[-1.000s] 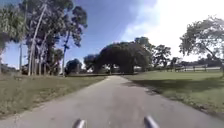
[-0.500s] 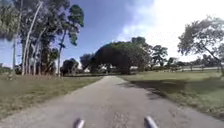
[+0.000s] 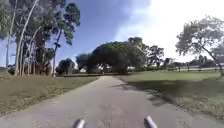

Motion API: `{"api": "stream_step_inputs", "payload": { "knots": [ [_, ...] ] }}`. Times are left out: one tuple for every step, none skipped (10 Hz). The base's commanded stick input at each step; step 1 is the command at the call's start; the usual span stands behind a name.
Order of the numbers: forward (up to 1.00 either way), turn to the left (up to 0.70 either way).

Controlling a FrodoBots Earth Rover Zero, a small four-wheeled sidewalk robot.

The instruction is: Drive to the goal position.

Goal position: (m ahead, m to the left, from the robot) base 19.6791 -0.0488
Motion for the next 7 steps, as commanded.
{"api": "stream_step_inputs", "payload": {
  "knots": [
    [0.85, 0.34],
    [0.85, 0.34],
    [0.85, 0.34],
    [0.85, 0.07],
    [0.85, 0.0],
    [0.85, 0.0],
    [0.85, 0.0]
  ]
}}
